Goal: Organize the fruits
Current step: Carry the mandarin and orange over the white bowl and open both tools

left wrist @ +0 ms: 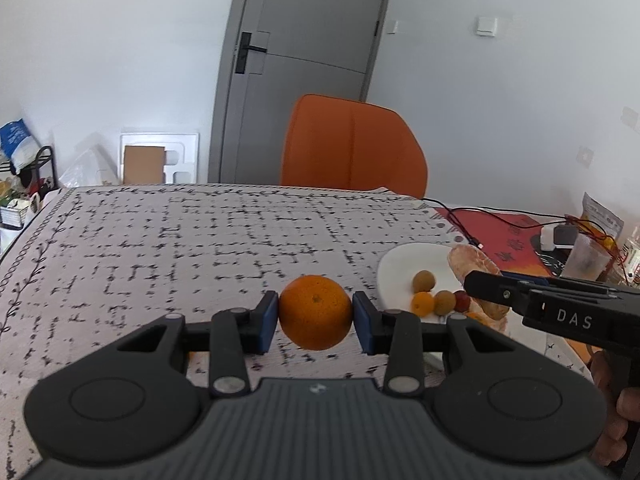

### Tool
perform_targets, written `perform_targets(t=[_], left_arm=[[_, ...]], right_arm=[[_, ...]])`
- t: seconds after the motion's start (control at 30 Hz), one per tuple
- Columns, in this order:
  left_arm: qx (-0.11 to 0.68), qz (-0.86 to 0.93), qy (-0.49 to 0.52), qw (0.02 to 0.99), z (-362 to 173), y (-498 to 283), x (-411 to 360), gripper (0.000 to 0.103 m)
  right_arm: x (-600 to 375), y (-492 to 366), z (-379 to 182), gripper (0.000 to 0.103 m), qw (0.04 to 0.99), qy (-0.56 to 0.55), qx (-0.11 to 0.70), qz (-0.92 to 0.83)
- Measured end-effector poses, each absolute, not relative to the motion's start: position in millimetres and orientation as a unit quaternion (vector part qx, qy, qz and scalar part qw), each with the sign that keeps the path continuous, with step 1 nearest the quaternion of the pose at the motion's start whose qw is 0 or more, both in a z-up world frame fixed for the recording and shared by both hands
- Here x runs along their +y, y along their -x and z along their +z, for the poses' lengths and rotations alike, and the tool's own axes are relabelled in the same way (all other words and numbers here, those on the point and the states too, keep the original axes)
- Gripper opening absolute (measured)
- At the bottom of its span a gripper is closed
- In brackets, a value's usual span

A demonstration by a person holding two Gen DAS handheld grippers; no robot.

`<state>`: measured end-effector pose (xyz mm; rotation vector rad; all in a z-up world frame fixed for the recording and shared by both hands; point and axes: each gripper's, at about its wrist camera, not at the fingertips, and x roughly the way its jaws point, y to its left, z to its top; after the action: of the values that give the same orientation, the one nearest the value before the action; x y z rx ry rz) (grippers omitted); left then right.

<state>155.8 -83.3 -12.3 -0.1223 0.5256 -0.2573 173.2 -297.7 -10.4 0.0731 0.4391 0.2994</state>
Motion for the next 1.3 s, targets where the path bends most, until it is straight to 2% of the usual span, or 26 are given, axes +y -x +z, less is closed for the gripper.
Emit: perform_targets(t=[0.87, 1.07, 1.3], left_arm=[[0.268, -0.177, 0.029, 0.947, -15, -177, -147, 0.039], [0.271, -0.185, 0.023, 0.944, -16, -181, -159, 0.039], [0.276, -0.2, 0.018, 0.94, -19, -184, -171, 0.039]], right_arm=[[-361, -183, -23, 0.03, 0.968, -0.086, 0.217, 0.094], [-377, -187, -27, 0.038, 0.964, -0.118, 0.224, 0.086], [-384, -177, -26, 0.056, 0.966, -0.109, 0.221, 0.074]])
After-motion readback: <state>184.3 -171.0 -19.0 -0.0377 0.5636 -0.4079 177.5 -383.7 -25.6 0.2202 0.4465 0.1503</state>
